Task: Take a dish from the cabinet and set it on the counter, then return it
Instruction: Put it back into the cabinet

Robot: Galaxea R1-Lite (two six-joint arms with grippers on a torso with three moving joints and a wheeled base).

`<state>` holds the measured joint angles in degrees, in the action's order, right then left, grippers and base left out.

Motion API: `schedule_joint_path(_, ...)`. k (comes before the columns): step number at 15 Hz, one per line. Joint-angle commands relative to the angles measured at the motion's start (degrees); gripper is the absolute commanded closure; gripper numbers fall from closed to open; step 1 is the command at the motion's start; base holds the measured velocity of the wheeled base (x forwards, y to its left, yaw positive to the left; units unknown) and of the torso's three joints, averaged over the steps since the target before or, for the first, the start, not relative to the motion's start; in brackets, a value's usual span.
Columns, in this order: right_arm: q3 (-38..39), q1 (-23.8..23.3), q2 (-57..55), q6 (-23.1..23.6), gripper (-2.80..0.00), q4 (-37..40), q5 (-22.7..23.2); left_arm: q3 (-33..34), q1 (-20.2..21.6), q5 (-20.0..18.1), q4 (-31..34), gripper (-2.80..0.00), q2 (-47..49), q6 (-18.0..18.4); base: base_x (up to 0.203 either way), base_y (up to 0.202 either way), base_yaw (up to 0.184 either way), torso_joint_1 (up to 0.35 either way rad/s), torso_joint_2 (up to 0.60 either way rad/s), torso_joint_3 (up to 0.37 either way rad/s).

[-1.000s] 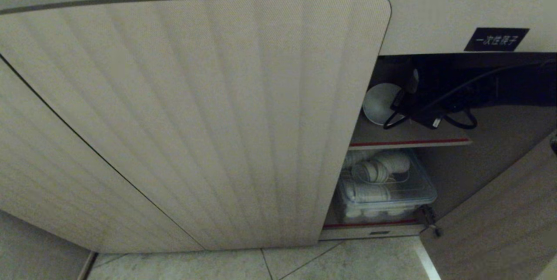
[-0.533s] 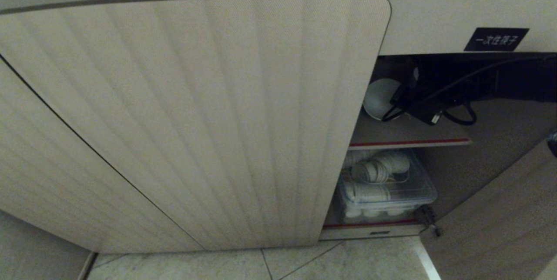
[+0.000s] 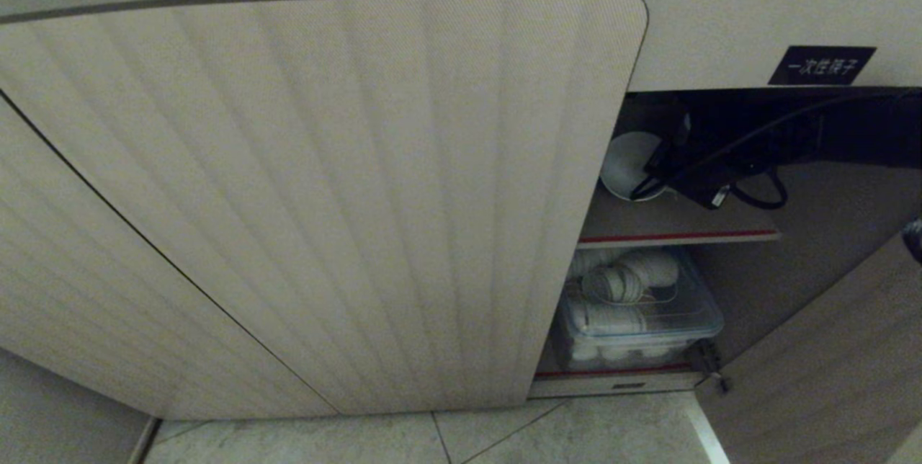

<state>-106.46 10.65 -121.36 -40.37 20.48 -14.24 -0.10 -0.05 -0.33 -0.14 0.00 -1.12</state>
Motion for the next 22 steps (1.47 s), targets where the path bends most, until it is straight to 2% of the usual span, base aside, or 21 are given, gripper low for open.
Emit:
schedule_joint_path(1,-1.15,0.08,-0.13,-1.92,0.0,1.43,0.79,0.01,-0.04,-0.02,-0.04,0.0,0.0,-0.02,0.0,0.0,0.0,0.0,0.0,0.0)
schedule_joint_path(7,-3.12,0.21,-1.11,-10.32,0.0,5.95,2.78,0.01,-0.02,0.04,-0.04,0.0,0.0,-0.02,0.0,0.0,0.0,0.0,0.0,0.0)
schedule_joint_path(10,-5.12,0.16,-1.95,-16.36,0.0,8.13,6.18,0.01,0.05,-0.02,-0.04,0.0,0.0,-0.02,0.0,0.0,0.0,0.0,0.0,0.0)
schedule_joint_path(15,-5.16,0.16,-2.54,-17.4,0.0,8.32,7.37,0.01,-0.03,-0.02,-0.04,0.0,0.0,-0.02,0.0,0.0,0.0,0.0,0.0,0.0)
schedule_joint_path(18,-5.24,0.08,-2.66,-22.22,0.0,8.62,8.97,0.01,-0.03,-0.02,-0.04,0.0,0.0,-0.02,0.0,0.0,0.0,0.0,0.0,0.0)
schedule_joint_path(22,-5.42,-0.33,-2.66,-23.0,0.0,10.06,11.12,0.01,0.05,-0.02,-0.04,0.0,0.0,-0.02,0.0,0.0,0.0,0.0,0.0,0.0)
